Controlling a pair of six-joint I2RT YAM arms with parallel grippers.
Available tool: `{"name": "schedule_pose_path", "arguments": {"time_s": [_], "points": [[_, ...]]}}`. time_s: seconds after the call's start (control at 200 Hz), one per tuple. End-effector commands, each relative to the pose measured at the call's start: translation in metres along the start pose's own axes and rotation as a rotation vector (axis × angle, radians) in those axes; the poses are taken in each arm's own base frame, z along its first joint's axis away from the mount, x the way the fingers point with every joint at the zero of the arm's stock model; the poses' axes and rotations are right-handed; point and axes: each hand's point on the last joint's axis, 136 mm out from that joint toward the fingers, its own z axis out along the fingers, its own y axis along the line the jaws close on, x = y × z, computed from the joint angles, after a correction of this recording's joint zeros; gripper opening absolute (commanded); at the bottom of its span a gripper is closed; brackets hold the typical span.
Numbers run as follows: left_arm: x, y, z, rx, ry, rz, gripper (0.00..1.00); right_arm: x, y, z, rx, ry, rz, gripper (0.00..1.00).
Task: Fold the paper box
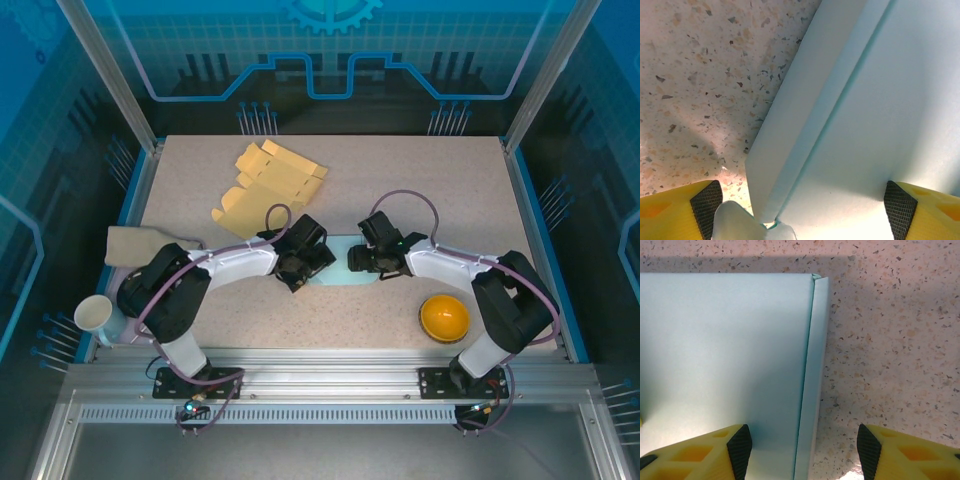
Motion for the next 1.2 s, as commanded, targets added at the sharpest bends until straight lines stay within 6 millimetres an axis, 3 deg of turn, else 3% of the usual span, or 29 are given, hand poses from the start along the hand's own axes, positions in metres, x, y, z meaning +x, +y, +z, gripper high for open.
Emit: {"name": "schedule_pose_path", "arguments": {"time_s": [0.0,0.345,0.655,0.835,1.195], "points": [[0.003,-0.008,0.007,0.017,0.018,-0.02,0.85,0.031,-0.008,0.006,0.036,0.093,-0.01,0.61],[-0.003,-0.005,0.018,0.006,-0.021,0.026,0.83,0.035,-0.006,0.009,0.037,0.102,-0.022,0.61],[0.0,-0.004,0.028,0.024,-0.011,0.061,0.72,0.039,-0.006,0.01,0.029,0.107,-0.044,0.61],[-0.009,0.002,0.022,-0.044,-0.046,0.147,0.74,0.034,-0.014,0.007,0.038,0.091,-0.064,0.61],[-0.012,-0.009,0.03,0.0,-0.013,0.226,0.83,0.024,-0.008,-0.002,-0.018,0.07,-0.108,0.62]]}}
